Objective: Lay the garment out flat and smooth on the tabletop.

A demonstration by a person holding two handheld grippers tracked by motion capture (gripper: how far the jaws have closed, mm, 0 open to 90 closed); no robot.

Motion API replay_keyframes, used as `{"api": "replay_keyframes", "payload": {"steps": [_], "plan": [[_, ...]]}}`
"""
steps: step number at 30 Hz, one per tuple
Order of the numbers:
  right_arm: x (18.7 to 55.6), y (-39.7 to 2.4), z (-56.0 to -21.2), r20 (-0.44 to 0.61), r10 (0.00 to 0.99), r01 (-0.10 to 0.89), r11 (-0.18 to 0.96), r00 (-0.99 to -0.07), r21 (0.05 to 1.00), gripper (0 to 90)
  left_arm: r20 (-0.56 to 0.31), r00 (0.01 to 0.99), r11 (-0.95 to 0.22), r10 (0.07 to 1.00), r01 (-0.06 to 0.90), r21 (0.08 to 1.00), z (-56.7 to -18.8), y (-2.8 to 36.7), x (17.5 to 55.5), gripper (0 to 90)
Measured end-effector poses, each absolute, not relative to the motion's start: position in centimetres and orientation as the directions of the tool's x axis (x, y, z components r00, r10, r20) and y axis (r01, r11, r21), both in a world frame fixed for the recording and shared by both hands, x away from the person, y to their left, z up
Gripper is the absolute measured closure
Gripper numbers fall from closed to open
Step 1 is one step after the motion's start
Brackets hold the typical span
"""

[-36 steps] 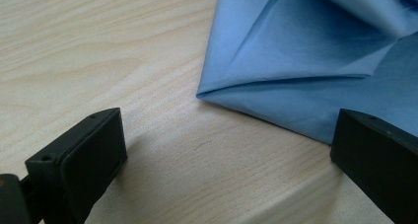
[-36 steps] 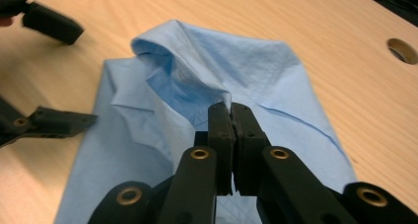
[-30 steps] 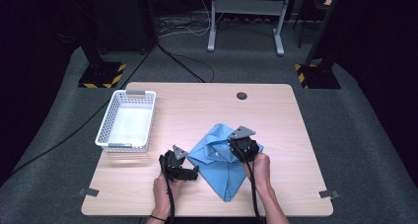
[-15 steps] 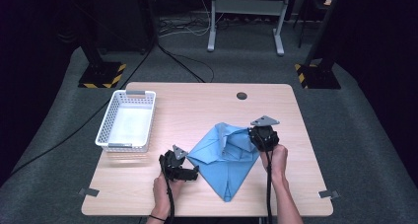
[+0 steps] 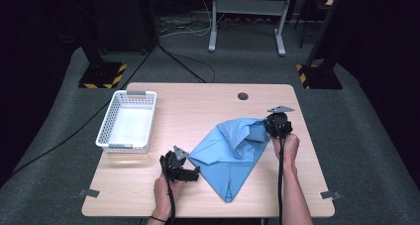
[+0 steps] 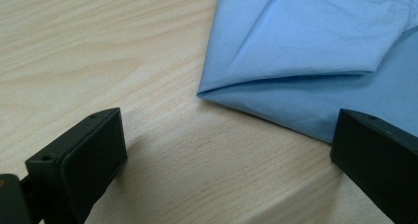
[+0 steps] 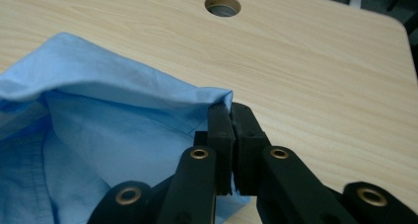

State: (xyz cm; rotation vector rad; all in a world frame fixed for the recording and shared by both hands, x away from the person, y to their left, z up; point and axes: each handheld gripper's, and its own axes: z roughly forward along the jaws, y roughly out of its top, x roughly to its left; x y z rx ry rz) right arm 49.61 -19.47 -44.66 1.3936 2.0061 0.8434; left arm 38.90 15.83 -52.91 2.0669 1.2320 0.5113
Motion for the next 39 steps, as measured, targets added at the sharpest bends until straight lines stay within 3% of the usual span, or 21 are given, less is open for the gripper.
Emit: {"api": "replay_keyframes", "payload": {"steps": [2, 3, 4, 5, 7, 11, 17, 25, 31, 39], "plan": [[49.7, -20.0, -45.0, -0.06, 0.951, 0.613, 0.243, -0.304, 0.752, 79.8, -0.005, 0.478, -0.331, 0.878, 0.617, 0.714, -52.9, 15.8, 38.9, 0.4], [49.7, -20.0, -45.0, -0.06, 0.951, 0.613, 0.243, -0.304, 0.752, 79.8, -0.005, 0.478, -0.332, 0.878, 0.617, 0.714, -52.9, 15.8, 38.9, 0.4], [49.3, -20.3, -45.1, -0.028, 0.956, 0.619, 0.212, -0.292, 0.756, 69.8, -0.005, 0.478, -0.332, 0.878, 0.617, 0.714, -52.9, 15.8, 38.9, 0.4], [49.3, -20.3, -45.1, -0.028, 0.956, 0.619, 0.212, -0.292, 0.756, 69.8, -0.005, 0.478, -0.332, 0.878, 0.617, 0.714, -52.9, 15.8, 38.9, 0.4], [48.9, -20.7, -45.0, 0.006, 0.96, 0.632, 0.181, -0.281, 0.754, 55.2, -0.005, 0.478, -0.331, 0.878, 0.617, 0.714, -52.9, 15.8, 38.9, 0.4], [47.6, -21.7, -44.1, 0.042, 0.966, 0.63, 0.133, -0.255, 0.765, 42.7, -0.008, 0.475, -0.327, 0.88, 0.617, 0.716, -52.9, 15.8, 38.9, 0.4], [45.5, -22.5, -43.8, 0.001, 0.975, 0.612, 0.14, -0.224, 0.779, 38.2, -0.006, 0.477, -0.33, 0.879, 0.617, 0.714, -52.9, 15.8, 38.9, 0.4], [43.0, -23.0, -46.3, 0.053, 0.976, 0.641, 0.098, -0.212, 0.761, 24.2, -0.006, 0.476, -0.33, 0.879, 0.618, 0.714, -52.9, 15.8, 38.9, 0.4], [41.0, -24.4, -47.1, 0.072, 0.988, 0.621, 0.029, -0.137, 0.783, 21.4, -0.006, 0.476, -0.33, 0.879, 0.618, 0.714, -52.9, 15.8, 38.9, 0.4], [38.9, -22.0, -48.0, 0.059, 0.96, 0.636, 0.135, -0.274, 0.76, 16.9, -0.006, 0.475, -0.329, 0.88, 0.618, 0.714, -52.9, 15.8, 38.9, 0.4]]}}
